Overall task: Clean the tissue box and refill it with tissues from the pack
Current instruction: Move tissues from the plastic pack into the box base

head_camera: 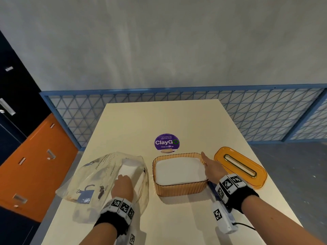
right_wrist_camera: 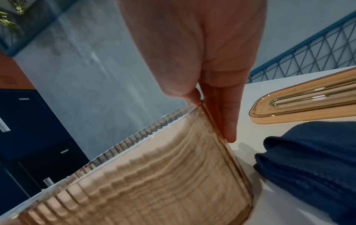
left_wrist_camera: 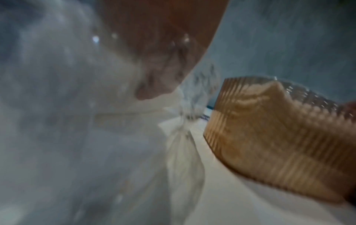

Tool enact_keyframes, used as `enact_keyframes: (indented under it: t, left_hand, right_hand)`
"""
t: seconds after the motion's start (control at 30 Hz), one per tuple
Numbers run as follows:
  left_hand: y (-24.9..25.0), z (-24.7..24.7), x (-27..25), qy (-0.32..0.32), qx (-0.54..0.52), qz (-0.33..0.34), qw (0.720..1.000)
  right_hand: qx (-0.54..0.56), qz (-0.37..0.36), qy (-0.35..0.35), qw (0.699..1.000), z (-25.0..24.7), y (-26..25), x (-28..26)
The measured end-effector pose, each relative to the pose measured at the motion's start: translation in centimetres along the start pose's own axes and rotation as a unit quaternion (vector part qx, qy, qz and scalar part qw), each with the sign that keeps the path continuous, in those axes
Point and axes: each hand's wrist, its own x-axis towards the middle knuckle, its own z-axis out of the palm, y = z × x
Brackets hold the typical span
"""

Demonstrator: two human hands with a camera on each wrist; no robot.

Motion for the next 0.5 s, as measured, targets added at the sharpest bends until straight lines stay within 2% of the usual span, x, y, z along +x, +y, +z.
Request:
enact_keyframes:
  t: [0.13,0.23,0.3,0.33,0.37,0.43,0.5]
  left_hand:
    - [-1.0,-4.4,-0.5,0.021,-0.075,-0.037,0.996]
    - [-1.0,-8.1,-1.9,0.123,-0.125,-0.020,0.984]
    - [-0.3,-10.0,-3.0,0.184,-0.152,0.014,0.971]
    - [0.4,-10.7,-3.6,0.207,-0.172,0.037,0.962]
    - [1.2,-11.1,-4.1,0.229,-0.196,0.063,0.951]
    - [3.1,-10.9,-5.0,0.236,-0.252,0.130,0.929]
    - [4.7,-9.8,-5.4,0.214,-0.292,0.175,0.916]
  right_hand:
    - [-0.023,-0.009,-0.014,1.000,-0.6,-0.3,0.1]
    - [-0.013,-0.050,0.089,0.995,-1.3,-1.4,-0.3]
    - [0.074,-0.103,0.144,0.981,-2.1,-3.5,-1.3]
    - [0.152,-0.122,0.128,0.972,-2.6,-4.8,-1.8]
    - [0.245,-0.126,0.077,0.958,-3.1,-6.2,-2.5]
    - [0.420,-0.096,-0.062,0.900,-4.1,-8.9,-3.7]
    - [0.504,-0.069,-0.152,0.848,-5.1,-10.3,-4.3]
